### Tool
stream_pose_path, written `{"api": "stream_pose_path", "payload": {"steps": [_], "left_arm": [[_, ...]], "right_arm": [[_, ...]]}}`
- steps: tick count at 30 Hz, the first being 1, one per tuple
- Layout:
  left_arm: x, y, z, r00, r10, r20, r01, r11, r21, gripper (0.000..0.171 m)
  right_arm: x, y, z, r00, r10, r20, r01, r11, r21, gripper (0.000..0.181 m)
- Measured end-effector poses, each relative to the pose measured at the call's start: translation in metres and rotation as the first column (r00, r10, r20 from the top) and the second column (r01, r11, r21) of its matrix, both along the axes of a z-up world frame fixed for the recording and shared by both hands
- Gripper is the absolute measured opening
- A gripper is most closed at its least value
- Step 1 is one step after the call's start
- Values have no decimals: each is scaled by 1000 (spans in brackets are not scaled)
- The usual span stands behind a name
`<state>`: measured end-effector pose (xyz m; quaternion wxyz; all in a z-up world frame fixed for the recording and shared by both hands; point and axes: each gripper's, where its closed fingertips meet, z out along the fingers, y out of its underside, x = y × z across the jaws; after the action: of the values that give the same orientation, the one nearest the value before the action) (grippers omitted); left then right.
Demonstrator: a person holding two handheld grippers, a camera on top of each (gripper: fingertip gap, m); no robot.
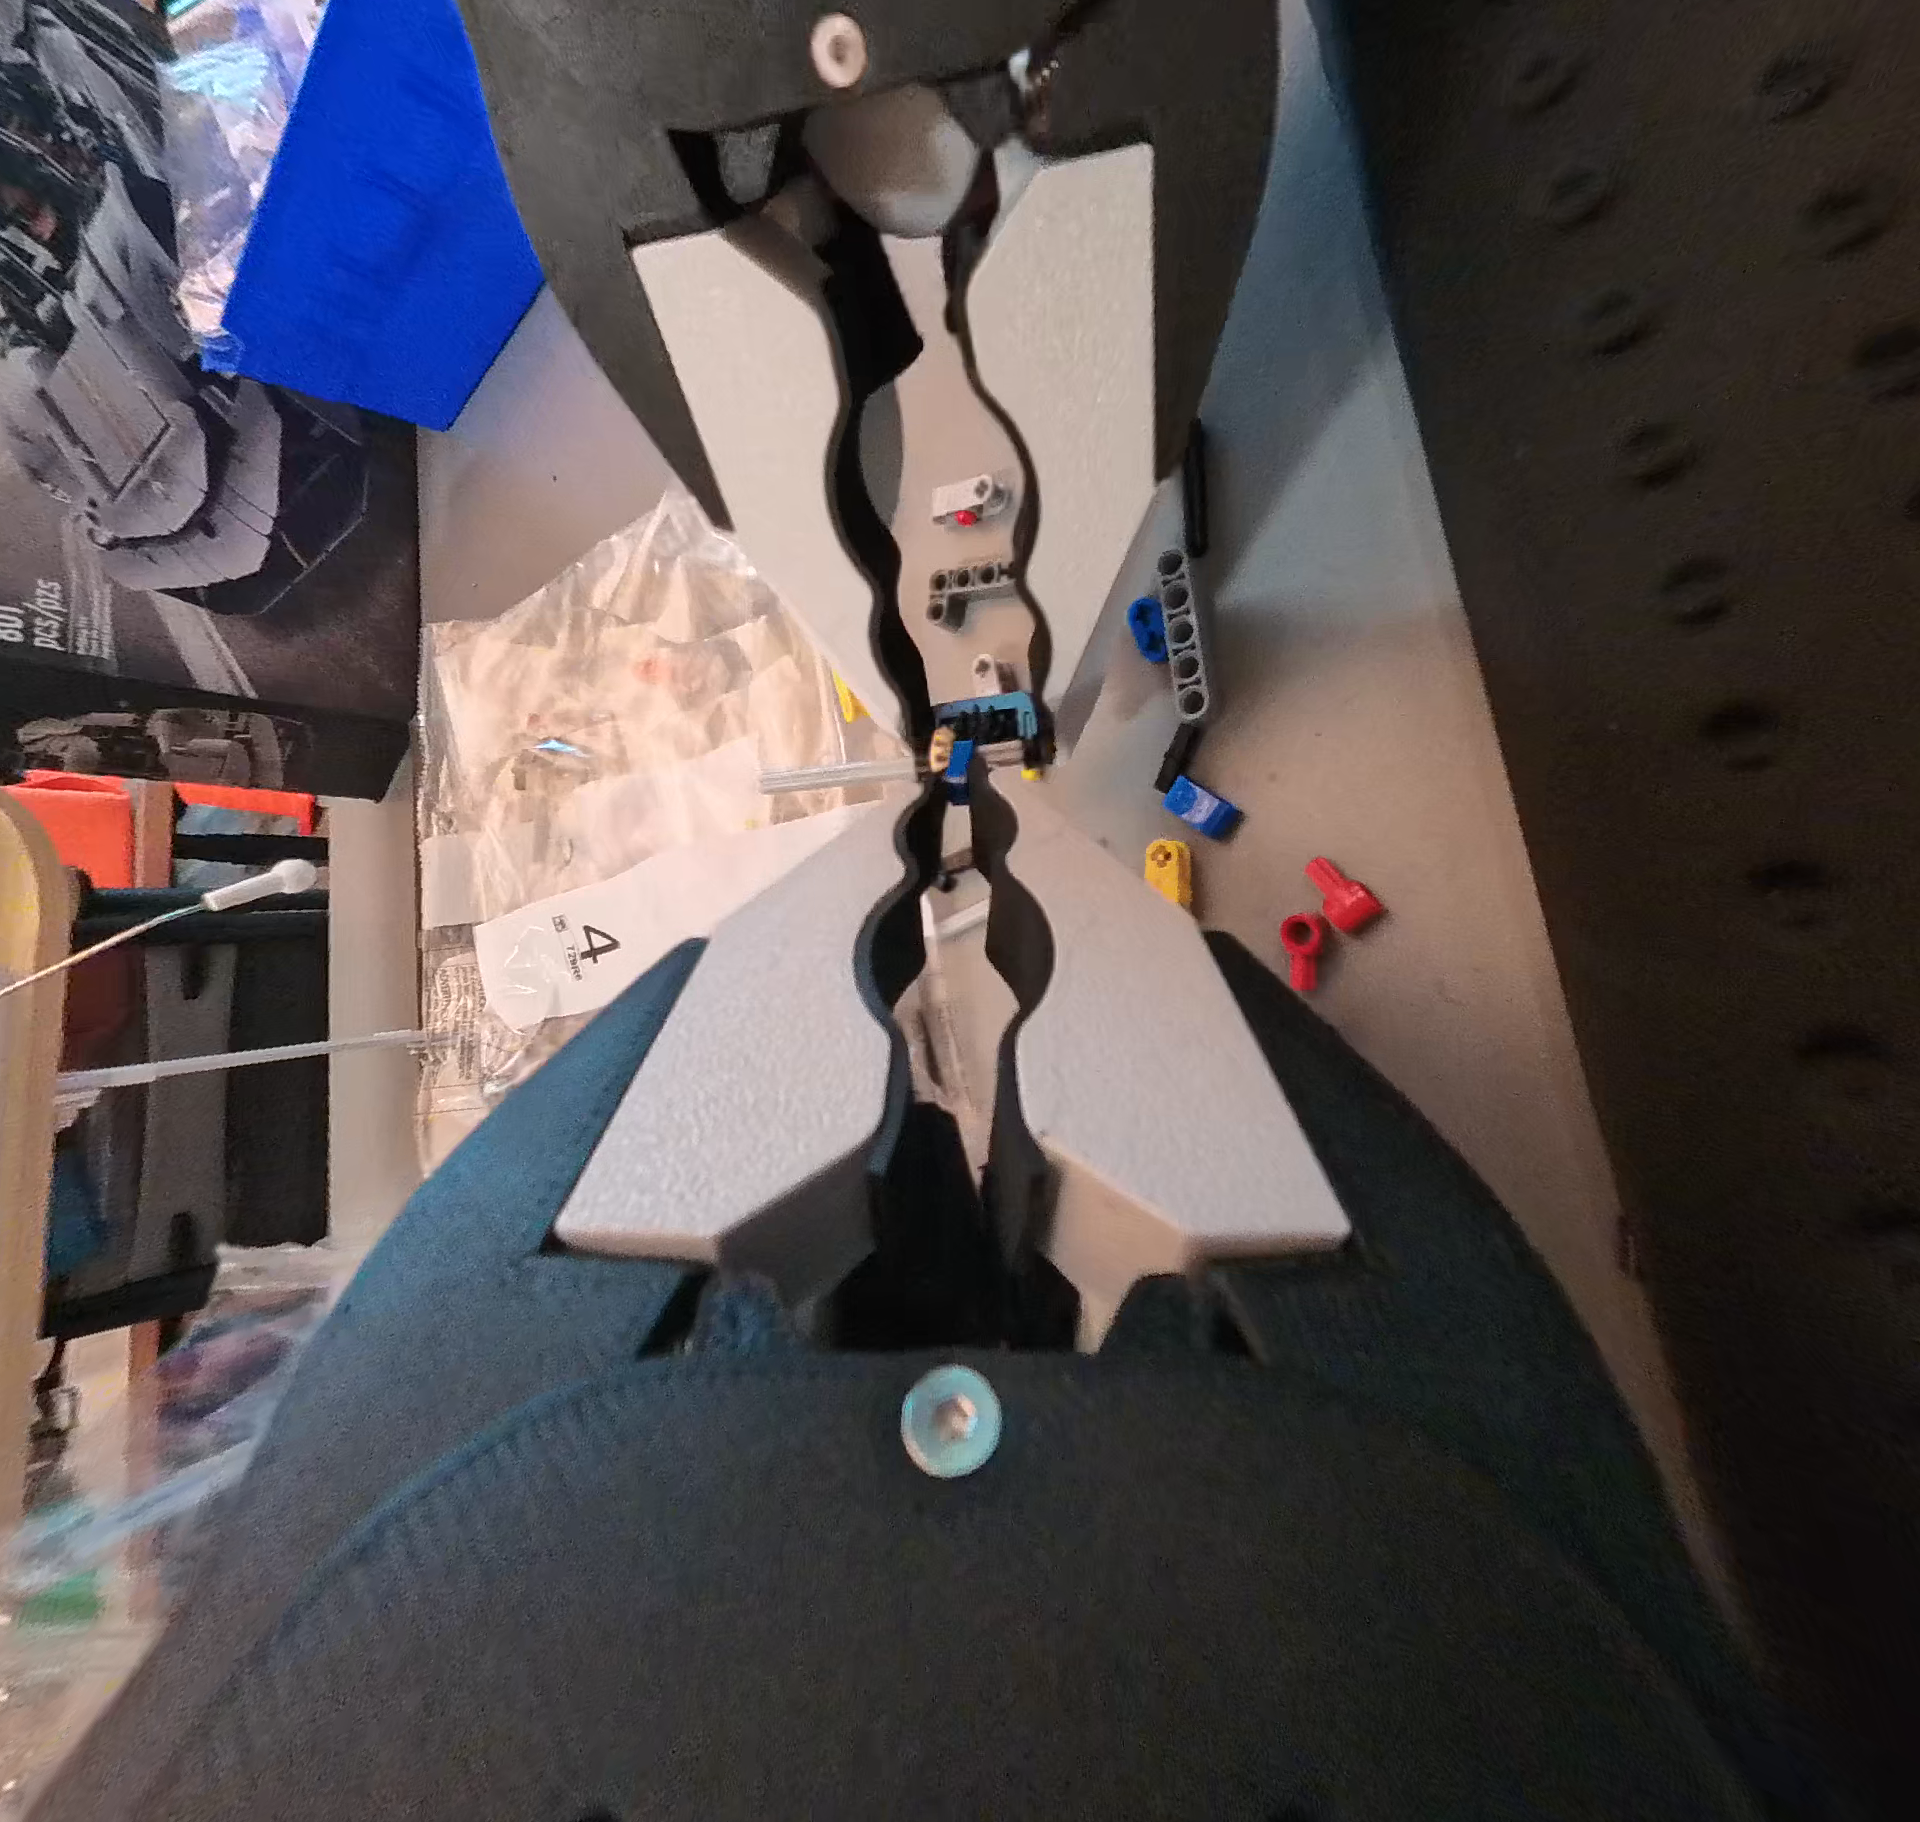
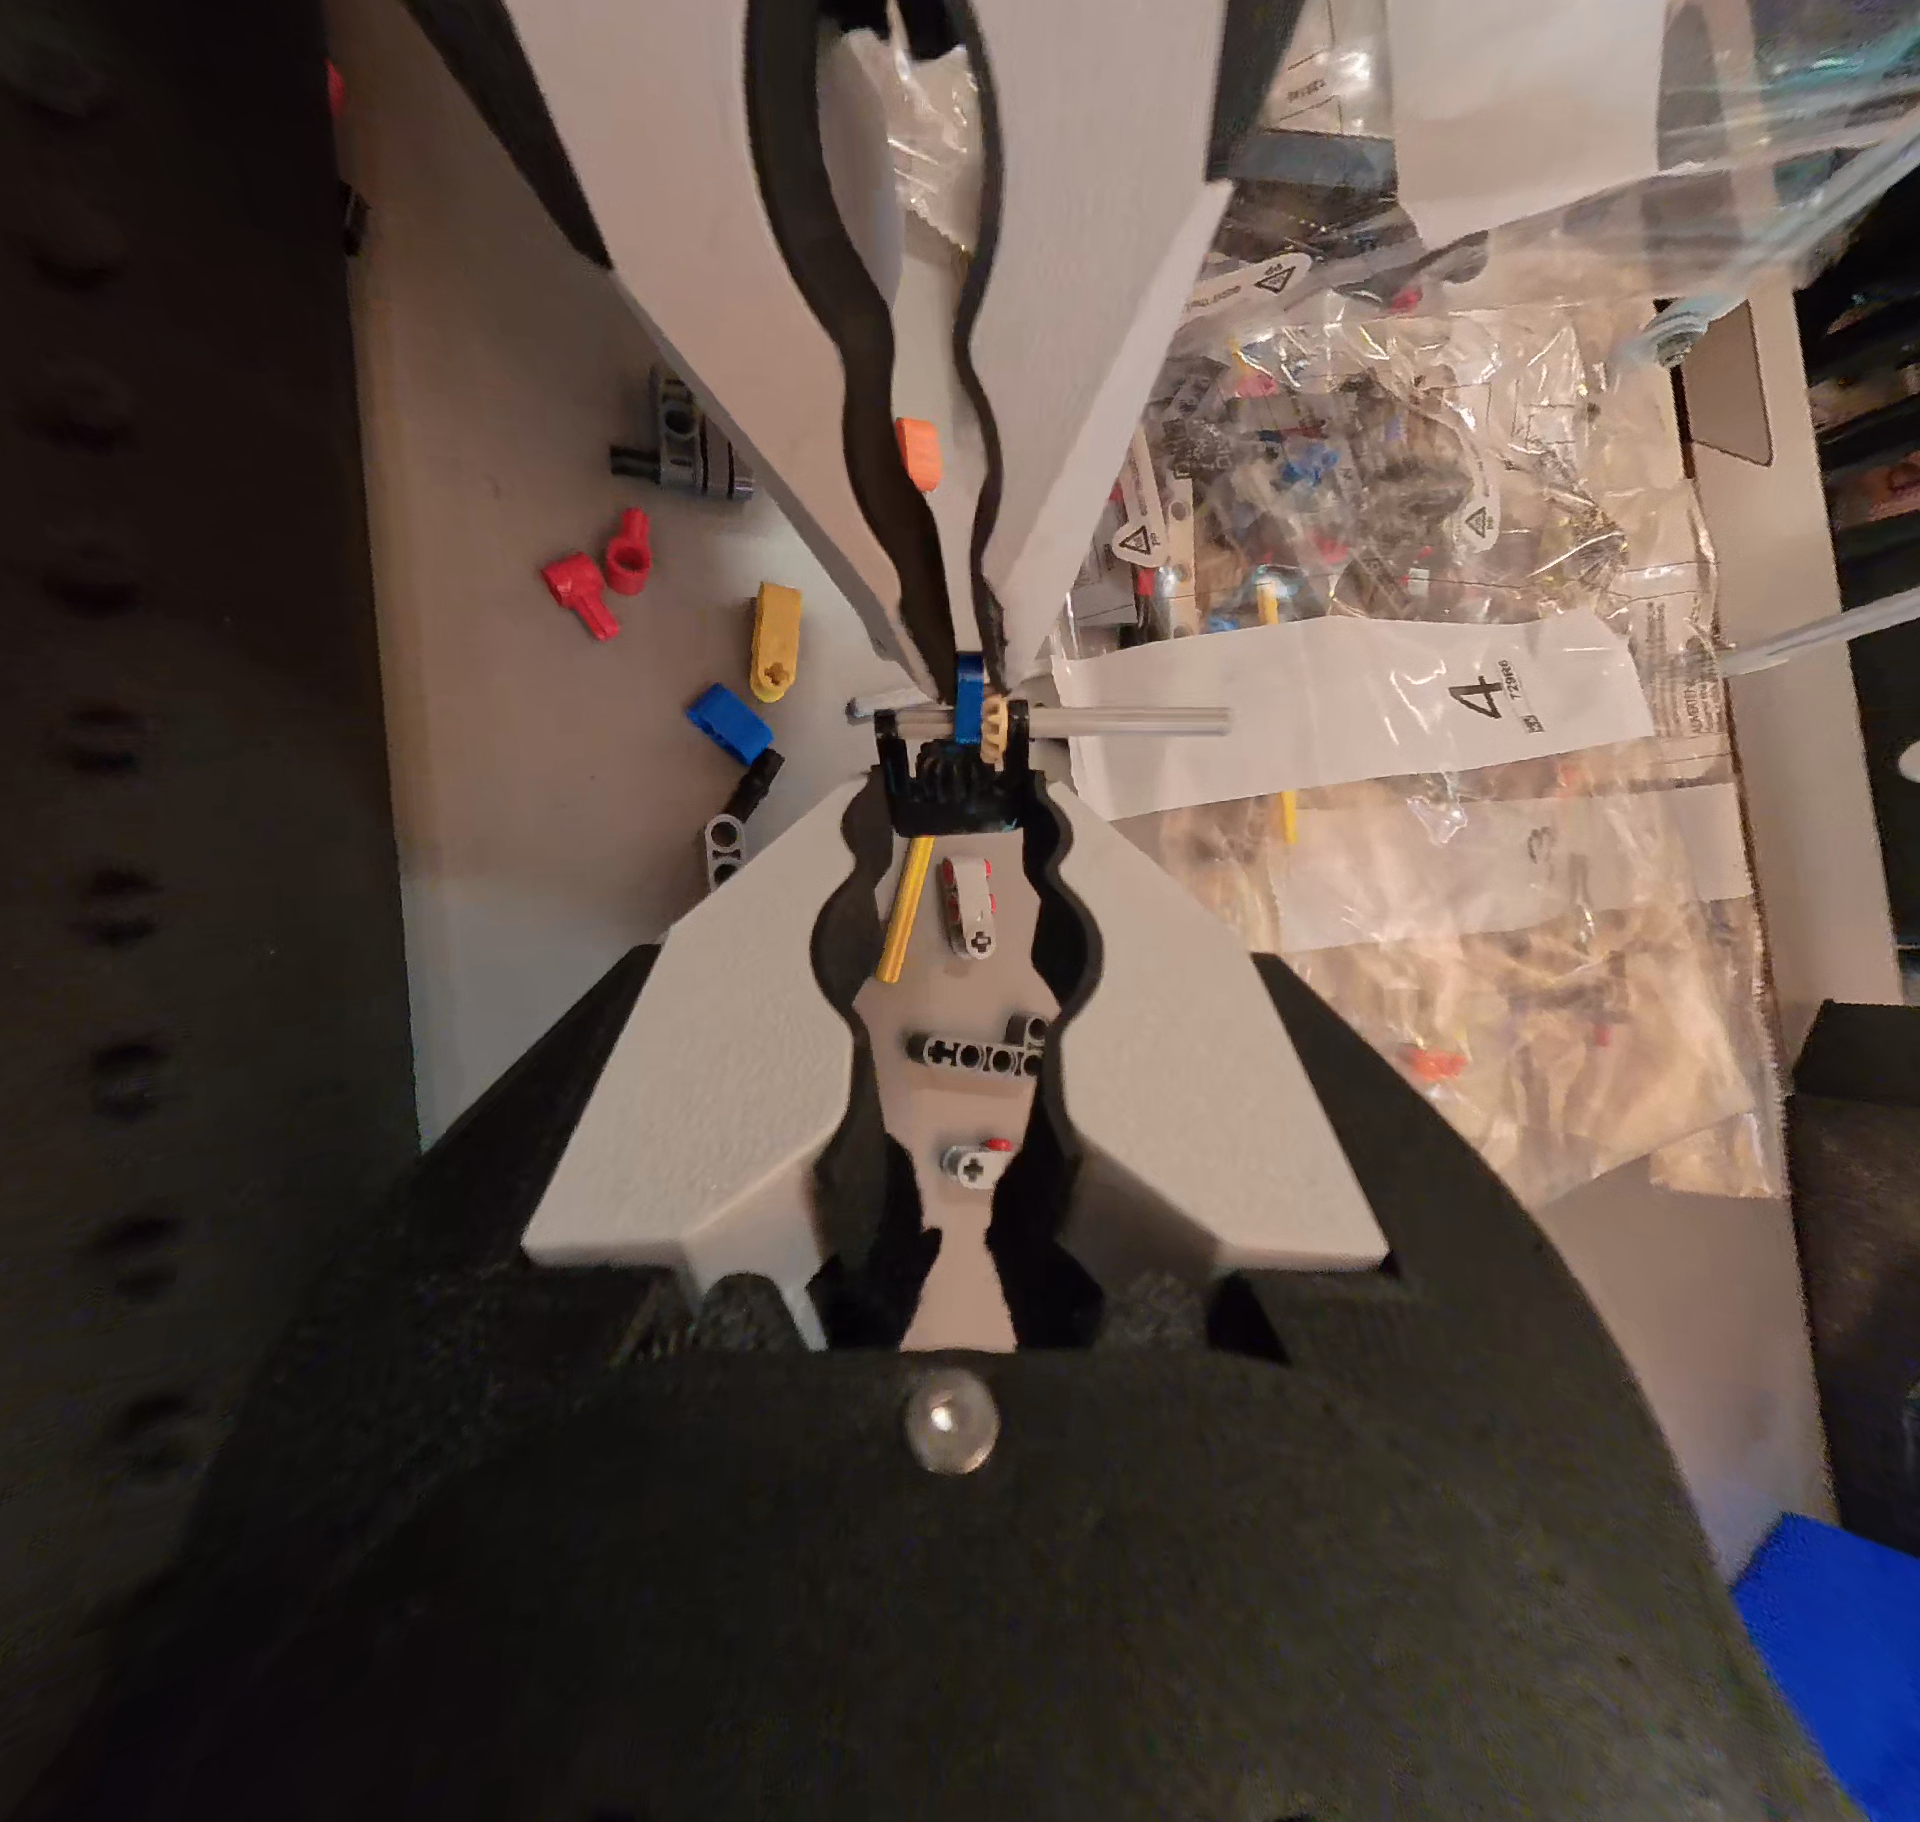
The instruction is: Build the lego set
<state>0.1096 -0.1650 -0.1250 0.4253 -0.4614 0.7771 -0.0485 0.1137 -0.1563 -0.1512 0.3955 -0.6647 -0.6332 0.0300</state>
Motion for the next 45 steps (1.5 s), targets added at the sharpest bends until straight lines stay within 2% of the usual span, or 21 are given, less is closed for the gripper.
{"api": "stream_pose_path", "payload": {"steps": [6,11,16,19,28,32,34,38,45], "left_arm": [[-7,-9,5,996,-49,69,61,979,-192,2],[-12,-16,1,991,-99,85,121,938,-324,2],[-13,-21,7,983,-118,144,168,894,-416,2],[-11,-26,0,982,-138,131,182,883,-433,2],[-10,-31,33,932,-102,349,307,735,-605,1],[-7,-29,42,925,-88,370,298,773,-561,1],[-5,-28,35,943,-97,320,253,832,-493,1],[-6,-27,35,942,-90,324,252,826,-505,1],[-2,-29,27,957,-98,274,217,867,-448,1]], "right_arm": [[-5,-7,5,999,51,-6,-51,998,29,22],[-8,-10,3,996,80,50,-84,993,88,22],[-11,-10,8,996,87,34,-90,991,99,22],[-11,-13,-2,993,98,64,-103,992,71,23],[-17,-18,25,984,121,-132,-117,992,42,23],[-17,-17,32,970,94,-224,-103,994,-27,23],[-15,-15,25,977,73,-202,-87,994,-59,23],[-17,-13,24,981,61,-187,-70,997,-45,23],[-22,-16,14,974,8,-226,-52,981,-187,23]]}}
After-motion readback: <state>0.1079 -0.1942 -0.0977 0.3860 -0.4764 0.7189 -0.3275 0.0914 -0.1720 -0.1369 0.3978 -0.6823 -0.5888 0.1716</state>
